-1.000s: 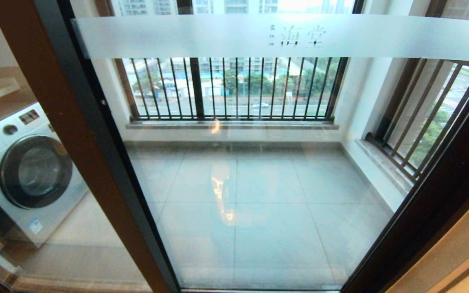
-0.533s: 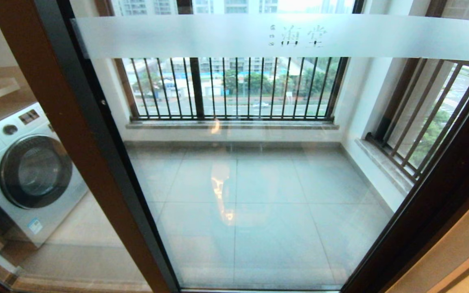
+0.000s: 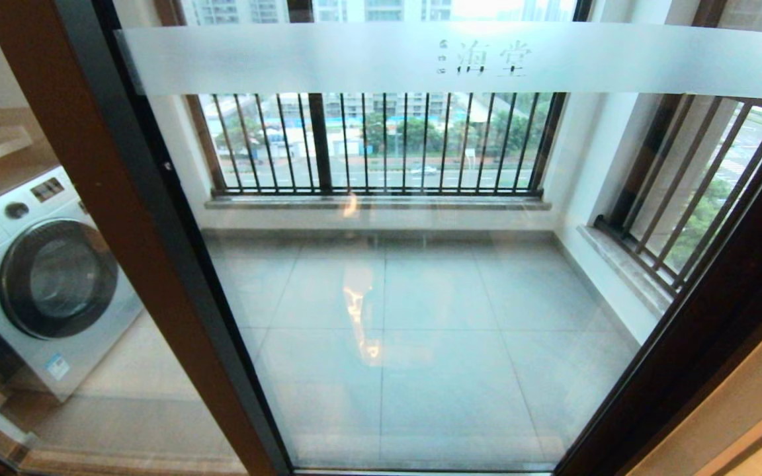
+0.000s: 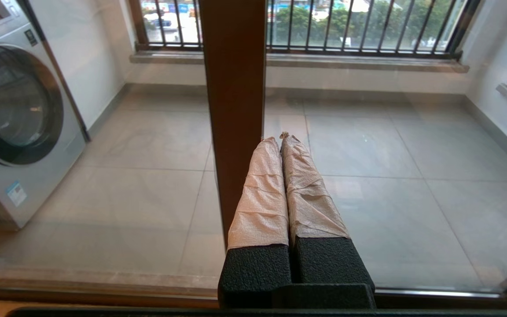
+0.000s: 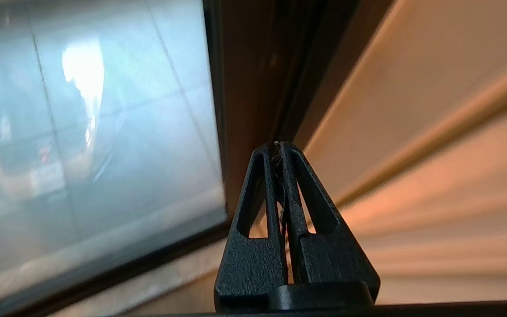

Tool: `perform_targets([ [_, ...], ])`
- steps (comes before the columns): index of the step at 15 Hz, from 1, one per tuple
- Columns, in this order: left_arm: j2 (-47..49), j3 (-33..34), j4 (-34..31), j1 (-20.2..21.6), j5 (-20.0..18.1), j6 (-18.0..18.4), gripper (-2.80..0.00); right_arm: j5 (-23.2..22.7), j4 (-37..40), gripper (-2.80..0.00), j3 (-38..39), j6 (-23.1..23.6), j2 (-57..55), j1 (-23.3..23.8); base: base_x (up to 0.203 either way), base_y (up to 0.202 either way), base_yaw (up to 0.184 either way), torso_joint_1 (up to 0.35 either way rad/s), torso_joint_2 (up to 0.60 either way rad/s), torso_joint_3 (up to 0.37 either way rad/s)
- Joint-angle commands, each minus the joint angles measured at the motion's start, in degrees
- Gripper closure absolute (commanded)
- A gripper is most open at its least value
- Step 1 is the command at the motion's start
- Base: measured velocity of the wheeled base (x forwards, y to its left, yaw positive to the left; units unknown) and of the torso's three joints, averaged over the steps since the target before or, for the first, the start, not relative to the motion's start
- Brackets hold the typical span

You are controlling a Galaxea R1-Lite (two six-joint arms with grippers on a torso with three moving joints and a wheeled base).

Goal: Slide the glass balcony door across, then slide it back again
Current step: Open the slid door

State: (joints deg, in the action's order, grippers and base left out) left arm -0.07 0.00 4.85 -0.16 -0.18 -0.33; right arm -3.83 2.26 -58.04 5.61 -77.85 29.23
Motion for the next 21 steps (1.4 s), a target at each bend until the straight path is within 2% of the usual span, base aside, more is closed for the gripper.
perform_targets([
  [1,0.07,1.93,0.07,-0.02,0.01,-0.02,0.00,-0.27,-2.91,0.00,-0.12,0.42,-3.85,1.05,0.000,0.000,0.000,0.000,0.00,0.000],
  [4,0.07,1.93,0.07,-0.02,0.01,-0.02,0.00,-1.67,-6.57,0.00,-3.17,0.83,-9.61,2.49,0.000,0.000,0.000,0.000,0.00,0.000],
  [6,0.07,1.93,0.07,-0.02,0.01,-0.02,0.00,-8.30,-7.38,0.00,-6.13,2.90,-11.23,4.20,0.000,0.000,0.000,0.000,0.00,0.000],
  [7,0.07,1.93,0.07,-0.02,0.01,-0.02,0.00,-9.93,-7.11,0.00,-6.32,3.43,-10.25,4.32,0.000,0.000,0.000,0.000,0.00,0.000],
  [9,0.07,1.93,0.07,-0.02,0.01,-0.02,0.00,-10.56,-6.31,0.00,-6.88,6.29,-9.08,3.58,0.000,0.000,0.000,0.000,0.00,0.000],
  [12,0.07,1.93,0.07,-0.01,0.01,-0.02,0.00,-12.09,-6.30,0.00,-6.44,6.12,-10.48,3.64,0.000,0.000,0.000,0.000,0.00,0.000],
  [21,0.07,1.93,0.07,-0.02,0.01,-0.02,0.00,-9.44,-6.92,0.00,-9.04,3.61,-14.62,4.96,0.000,0.000,0.000,0.000,0.00,0.000],
])
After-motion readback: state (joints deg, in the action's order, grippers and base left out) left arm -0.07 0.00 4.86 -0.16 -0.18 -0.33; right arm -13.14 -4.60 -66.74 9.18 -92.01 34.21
